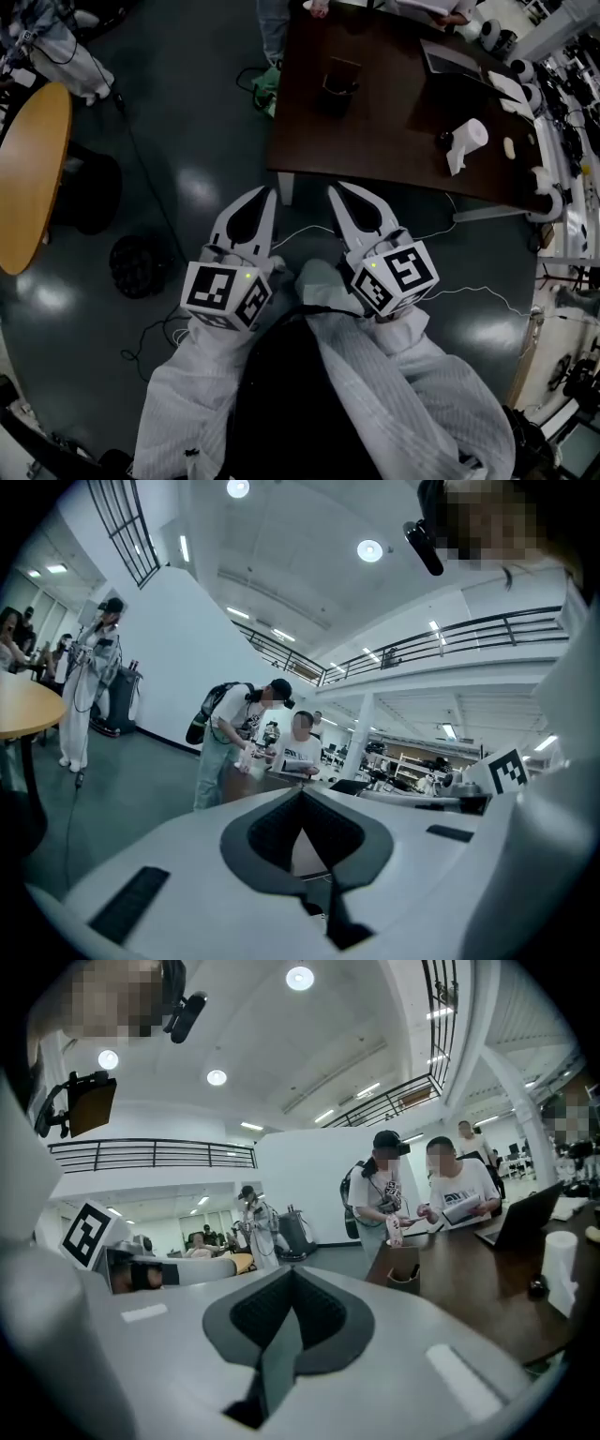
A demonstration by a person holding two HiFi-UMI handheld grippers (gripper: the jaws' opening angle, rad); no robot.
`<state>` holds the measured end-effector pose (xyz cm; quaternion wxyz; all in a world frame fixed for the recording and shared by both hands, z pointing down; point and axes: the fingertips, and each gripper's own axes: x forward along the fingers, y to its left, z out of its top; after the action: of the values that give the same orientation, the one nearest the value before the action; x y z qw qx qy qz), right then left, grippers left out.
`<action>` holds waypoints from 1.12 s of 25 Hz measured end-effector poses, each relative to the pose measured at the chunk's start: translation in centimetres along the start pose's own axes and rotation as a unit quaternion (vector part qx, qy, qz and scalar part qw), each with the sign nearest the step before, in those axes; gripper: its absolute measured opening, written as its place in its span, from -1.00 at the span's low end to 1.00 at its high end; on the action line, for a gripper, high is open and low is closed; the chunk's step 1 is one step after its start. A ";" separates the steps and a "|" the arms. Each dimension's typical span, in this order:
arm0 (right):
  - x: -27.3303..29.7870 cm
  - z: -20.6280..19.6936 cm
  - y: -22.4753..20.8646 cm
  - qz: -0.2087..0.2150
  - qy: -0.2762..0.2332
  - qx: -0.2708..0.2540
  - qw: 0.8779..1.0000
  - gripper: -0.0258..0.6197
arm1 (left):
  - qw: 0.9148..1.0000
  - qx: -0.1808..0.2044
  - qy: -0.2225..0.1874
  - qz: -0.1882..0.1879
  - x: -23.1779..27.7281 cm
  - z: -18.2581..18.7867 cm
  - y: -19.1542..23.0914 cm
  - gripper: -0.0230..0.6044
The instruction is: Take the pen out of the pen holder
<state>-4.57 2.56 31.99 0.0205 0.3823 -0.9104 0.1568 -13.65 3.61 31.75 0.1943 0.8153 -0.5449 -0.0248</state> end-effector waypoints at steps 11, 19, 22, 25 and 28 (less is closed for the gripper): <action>8.2 -1.5 -11.9 -0.092 0.044 0.015 0.995 -0.91 | 0.996 -0.013 0.058 -0.067 14.1 -1.1 4.8 -0.91; 13.9 0.4 -22.1 -0.109 0.061 0.034 0.992 -0.91 | 0.994 -0.012 0.063 -0.084 25.7 1.5 5.4 -0.91; 15.5 0.3 -24.9 -0.106 0.071 0.048 0.991 -0.91 | 0.994 -0.015 0.069 -0.085 28.6 1.3 5.7 -0.91; 16.9 -0.8 -27.1 -0.104 0.091 0.059 0.989 -0.89 | 0.993 -0.018 0.082 -0.081 30.6 0.6 6.4 -0.91; 17.7 -2.0 -29.3 -0.120 0.106 0.070 0.985 -0.86 | 0.991 -0.023 0.097 -0.085 32.2 -0.3 7.0 -0.91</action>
<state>3.36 -28.33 44.55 0.1090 0.4709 -0.8372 0.2558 -6.65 -27.53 39.92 0.2625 0.8525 -0.4514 0.0257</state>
